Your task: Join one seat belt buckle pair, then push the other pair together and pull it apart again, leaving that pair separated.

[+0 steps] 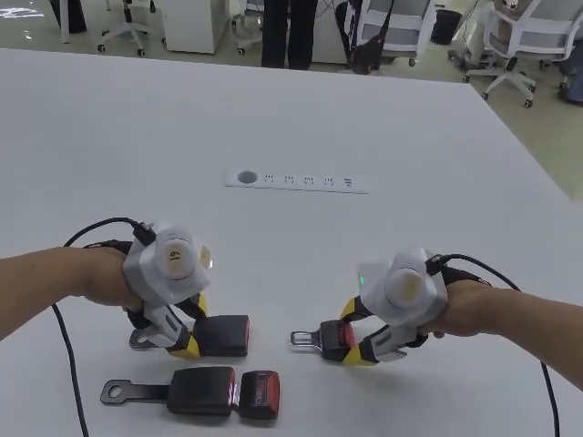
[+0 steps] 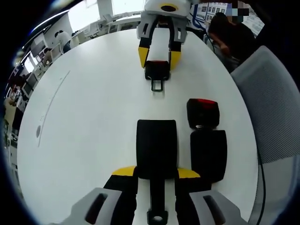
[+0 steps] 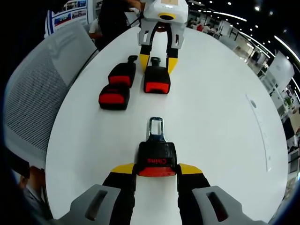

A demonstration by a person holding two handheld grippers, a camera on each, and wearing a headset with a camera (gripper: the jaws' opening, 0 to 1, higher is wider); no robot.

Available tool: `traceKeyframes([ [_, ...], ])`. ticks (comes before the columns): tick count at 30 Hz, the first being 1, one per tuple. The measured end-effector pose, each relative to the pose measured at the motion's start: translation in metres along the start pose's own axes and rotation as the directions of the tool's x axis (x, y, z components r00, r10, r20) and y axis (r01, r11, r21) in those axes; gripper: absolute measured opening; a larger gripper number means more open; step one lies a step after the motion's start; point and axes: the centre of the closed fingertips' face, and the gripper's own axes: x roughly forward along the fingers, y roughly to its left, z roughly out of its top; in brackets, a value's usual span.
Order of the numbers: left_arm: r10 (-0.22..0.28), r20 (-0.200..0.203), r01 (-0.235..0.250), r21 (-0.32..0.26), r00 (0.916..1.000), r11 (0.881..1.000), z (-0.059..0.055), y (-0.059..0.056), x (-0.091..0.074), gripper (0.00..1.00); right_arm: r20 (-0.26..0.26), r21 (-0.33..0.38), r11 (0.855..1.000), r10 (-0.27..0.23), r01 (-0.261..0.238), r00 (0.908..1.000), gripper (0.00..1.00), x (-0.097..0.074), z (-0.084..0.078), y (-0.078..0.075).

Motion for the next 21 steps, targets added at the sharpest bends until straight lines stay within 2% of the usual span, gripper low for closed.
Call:
traceKeyframes([
  [21, 0.007, -0.014, -0.007, -0.002, 0.9999, 1.0, -0.0016, -0.0013, 0.0037, 0.31, 0.007, 0.005, 1.0, -0.004, 0.004, 1.0, 0.3, 0.0002, 0.0037, 0.0004],
])
